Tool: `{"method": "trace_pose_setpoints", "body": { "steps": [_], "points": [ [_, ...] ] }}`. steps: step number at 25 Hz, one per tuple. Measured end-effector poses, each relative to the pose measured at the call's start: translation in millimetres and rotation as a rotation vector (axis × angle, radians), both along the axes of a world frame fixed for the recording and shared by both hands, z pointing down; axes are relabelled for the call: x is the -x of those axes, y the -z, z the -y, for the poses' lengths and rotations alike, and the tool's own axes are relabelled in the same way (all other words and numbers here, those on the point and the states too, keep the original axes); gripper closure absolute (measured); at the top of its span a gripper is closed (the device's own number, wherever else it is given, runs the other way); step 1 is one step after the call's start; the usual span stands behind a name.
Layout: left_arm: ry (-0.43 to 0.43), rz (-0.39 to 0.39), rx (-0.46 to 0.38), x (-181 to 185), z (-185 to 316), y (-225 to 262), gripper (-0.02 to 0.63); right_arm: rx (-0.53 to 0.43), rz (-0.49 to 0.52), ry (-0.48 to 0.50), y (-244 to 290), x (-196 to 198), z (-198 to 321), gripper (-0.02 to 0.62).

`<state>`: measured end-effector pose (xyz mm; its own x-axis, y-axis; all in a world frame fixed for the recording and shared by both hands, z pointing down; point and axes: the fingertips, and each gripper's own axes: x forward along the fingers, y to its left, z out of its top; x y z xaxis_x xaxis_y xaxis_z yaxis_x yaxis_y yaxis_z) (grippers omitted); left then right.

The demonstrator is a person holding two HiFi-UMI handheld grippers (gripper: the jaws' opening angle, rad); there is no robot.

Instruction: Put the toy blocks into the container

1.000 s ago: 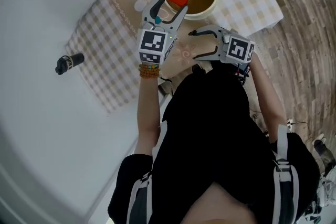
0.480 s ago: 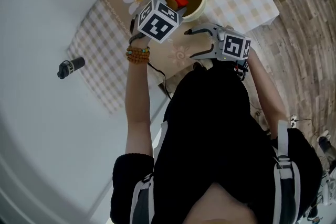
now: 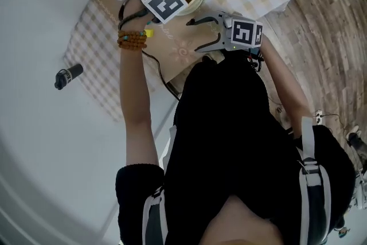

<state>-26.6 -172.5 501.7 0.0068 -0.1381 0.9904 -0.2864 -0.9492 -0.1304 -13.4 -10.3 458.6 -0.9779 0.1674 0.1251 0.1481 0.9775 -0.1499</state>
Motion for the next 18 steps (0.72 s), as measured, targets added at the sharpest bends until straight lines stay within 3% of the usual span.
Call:
{"method": "trace_pose_setpoints", "body": {
  "steps": [5,14,18],
  "points": [
    [-0.023,0.054,-0.096,8.7,7.7,-6.2,0.313,0.033,0.028,-0.025,3.6,-3.2,8.8,0.273],
    [-0.101,0.043,-0.19,9.6,8.8,-5.2,0.311,0.032,0.003,-0.063,2.3,9.2,9.8,0.273],
    [-0.129,0.002,-0.24,8.3,10.5,1.0,0.311,0.027,-0.019,-0.1,1.4,16.7,11.3,0.273]
  ]
}}
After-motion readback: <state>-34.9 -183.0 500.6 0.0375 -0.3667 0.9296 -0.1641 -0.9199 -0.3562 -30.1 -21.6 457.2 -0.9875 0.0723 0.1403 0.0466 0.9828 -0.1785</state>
